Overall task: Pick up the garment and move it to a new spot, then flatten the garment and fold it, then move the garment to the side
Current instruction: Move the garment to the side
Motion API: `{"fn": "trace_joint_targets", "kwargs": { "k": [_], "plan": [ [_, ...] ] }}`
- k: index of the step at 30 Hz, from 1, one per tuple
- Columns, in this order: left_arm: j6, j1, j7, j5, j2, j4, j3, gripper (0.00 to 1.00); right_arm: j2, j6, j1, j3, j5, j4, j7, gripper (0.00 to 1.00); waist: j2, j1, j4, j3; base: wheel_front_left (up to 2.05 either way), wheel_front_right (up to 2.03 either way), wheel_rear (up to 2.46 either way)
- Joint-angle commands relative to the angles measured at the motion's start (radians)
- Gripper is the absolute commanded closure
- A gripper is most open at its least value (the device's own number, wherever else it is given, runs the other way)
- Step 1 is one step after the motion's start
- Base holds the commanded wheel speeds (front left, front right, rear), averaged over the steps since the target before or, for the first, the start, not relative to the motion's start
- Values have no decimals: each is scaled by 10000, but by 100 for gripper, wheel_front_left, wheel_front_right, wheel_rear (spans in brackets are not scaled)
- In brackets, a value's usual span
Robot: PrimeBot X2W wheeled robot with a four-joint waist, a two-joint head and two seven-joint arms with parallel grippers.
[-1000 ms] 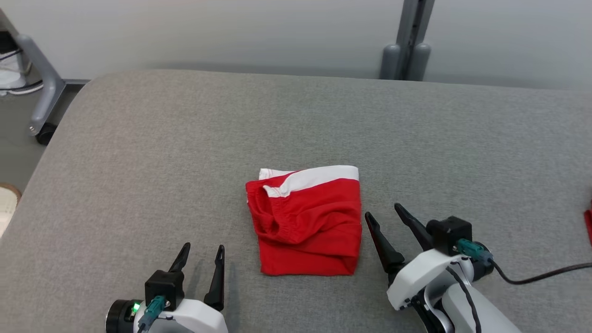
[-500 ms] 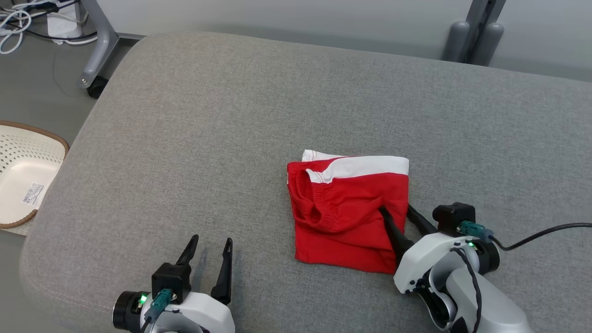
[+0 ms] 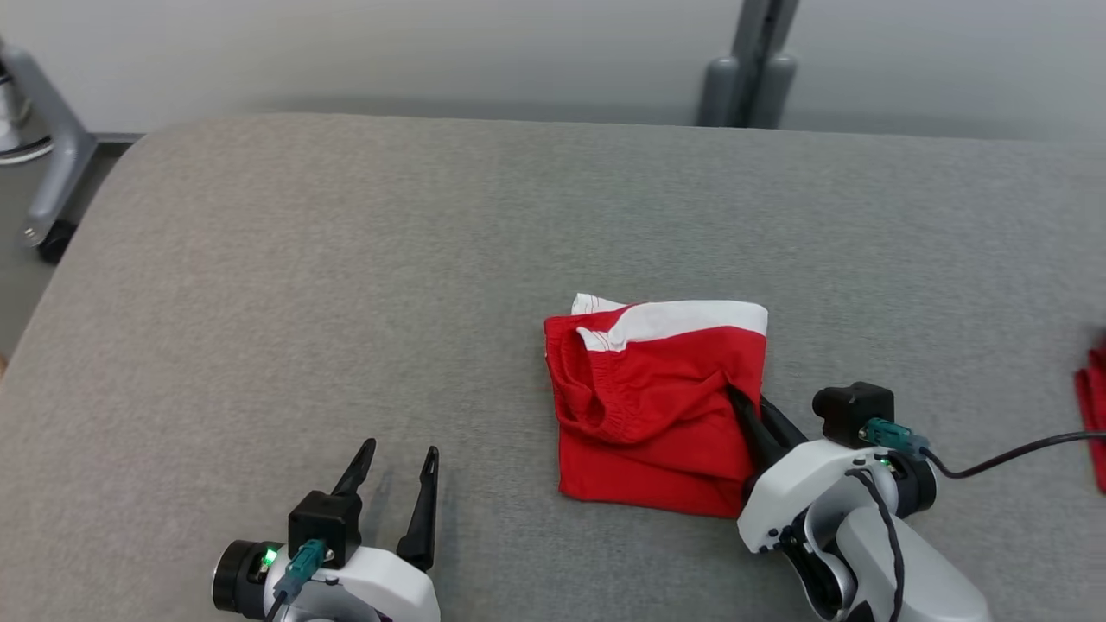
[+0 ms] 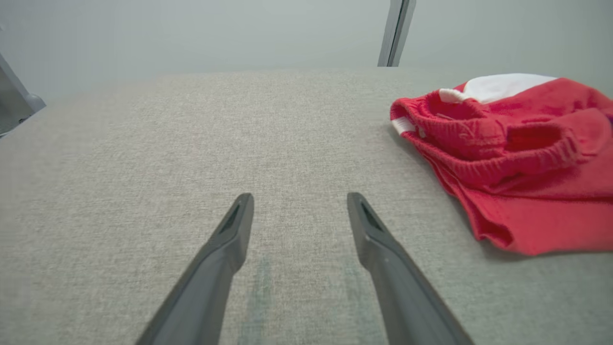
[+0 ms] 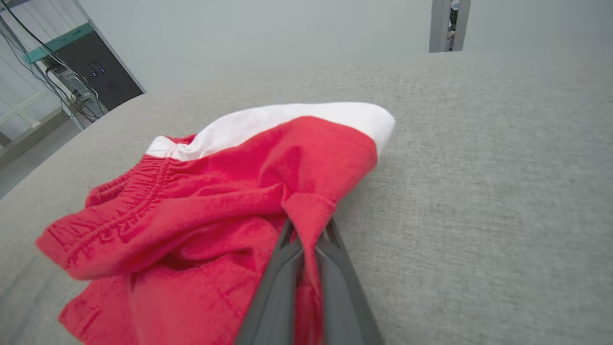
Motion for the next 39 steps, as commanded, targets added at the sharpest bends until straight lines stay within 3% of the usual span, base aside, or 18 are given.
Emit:
{"fn": "trace_joint_targets", "kwargs": {
  "k": [1, 14, 24, 32, 39],
  "plan": [
    [-42, -145, -4, -5, 39, -23, -33, 0, -81, -3, 211, -35, -40, -69, 6, 100, -1, 0, -1123, -327, 0, 0, 0],
    [-197, -284, -3, 46, 42, 135, -513, 0, -69, -1, 1138, -242, 179, -555, 6, 100, -1, 0, -4499, -492, 0, 0, 0],
    [-175, -117, -3, 29, 49, 126, -795, 0, -72, -1, 1511, -215, 94, -860, 6, 100, -1, 0, -5698, -435, 0, 0, 0],
    [-241, -452, -3, 203, 49, 169, -804, 0, -84, -1, 599, -461, -657, -813, 6, 100, -1, 0, -5451, -38, 0, 0, 0],
    [-236, -834, 0, 516, 49, 381, -732, 0, -949, -3, -1357, -1287, -1903, 377, 4, 100, -1, 0, -4557, 530, 0, 0, 0]
  ]
}}
